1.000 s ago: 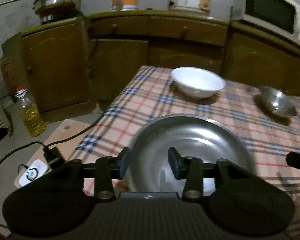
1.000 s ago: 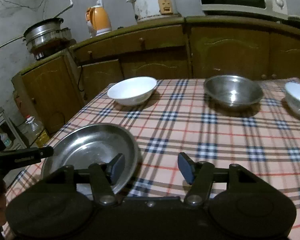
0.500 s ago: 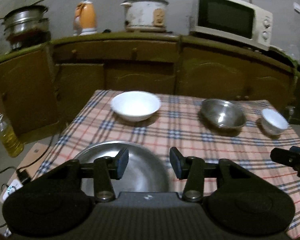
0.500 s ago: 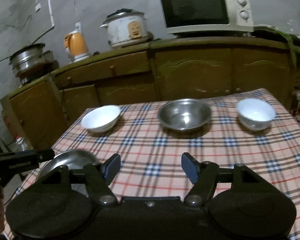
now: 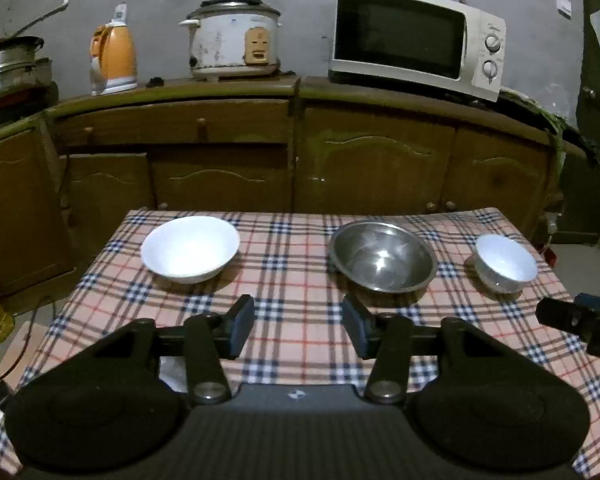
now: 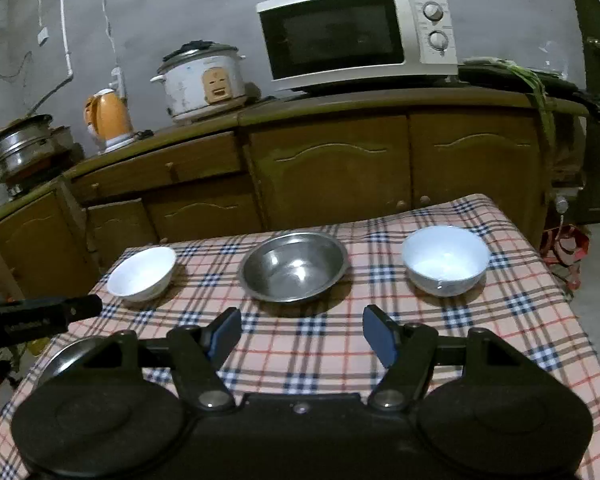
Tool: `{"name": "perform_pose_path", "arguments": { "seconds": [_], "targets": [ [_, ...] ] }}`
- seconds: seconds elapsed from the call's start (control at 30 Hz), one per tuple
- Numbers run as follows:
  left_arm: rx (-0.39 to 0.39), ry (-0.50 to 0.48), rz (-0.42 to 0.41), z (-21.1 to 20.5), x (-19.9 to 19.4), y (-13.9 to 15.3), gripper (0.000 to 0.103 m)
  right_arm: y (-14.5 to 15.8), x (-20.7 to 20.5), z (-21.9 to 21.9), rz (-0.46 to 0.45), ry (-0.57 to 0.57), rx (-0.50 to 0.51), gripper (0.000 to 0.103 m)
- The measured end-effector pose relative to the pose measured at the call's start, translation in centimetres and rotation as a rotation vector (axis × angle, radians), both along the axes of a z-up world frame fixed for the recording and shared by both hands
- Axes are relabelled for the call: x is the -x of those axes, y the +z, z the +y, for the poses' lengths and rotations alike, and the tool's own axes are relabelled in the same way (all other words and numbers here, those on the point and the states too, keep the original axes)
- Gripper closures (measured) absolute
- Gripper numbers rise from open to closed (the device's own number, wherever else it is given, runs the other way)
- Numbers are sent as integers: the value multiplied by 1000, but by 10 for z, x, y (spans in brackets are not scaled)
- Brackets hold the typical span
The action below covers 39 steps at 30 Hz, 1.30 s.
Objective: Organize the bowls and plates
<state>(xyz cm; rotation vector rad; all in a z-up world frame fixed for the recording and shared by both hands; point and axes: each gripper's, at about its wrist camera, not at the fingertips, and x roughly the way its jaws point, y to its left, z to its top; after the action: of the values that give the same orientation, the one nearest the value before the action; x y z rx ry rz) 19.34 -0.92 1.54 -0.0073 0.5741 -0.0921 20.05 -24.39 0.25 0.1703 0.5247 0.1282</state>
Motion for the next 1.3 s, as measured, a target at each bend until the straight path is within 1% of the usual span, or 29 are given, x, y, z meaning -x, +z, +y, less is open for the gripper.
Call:
{"name": "perform_pose_path", "arguments": {
  "seconds": [0.2,0.5,0.87,1.13,1.3],
  "targets": [
    [-4,-4,-9,-11,-19,6,48,-1,-21,-17,5,-18,-3,23],
    [-6,-2,-2,-22,-54,5,48,1,-61,-19,8,-4,14,23],
    [-20,-8,22,-33,-84,-7,47,-9,-104,-21,29,-2,-1,23],
    [-40,-8,32,-36,-107,-15,46,-18,-133,-26,54,-24,-12,23],
    [-65,-19,42,-41,-122,-23,46,-27,-153,-25,76,-17,4,23]
  ]
}}
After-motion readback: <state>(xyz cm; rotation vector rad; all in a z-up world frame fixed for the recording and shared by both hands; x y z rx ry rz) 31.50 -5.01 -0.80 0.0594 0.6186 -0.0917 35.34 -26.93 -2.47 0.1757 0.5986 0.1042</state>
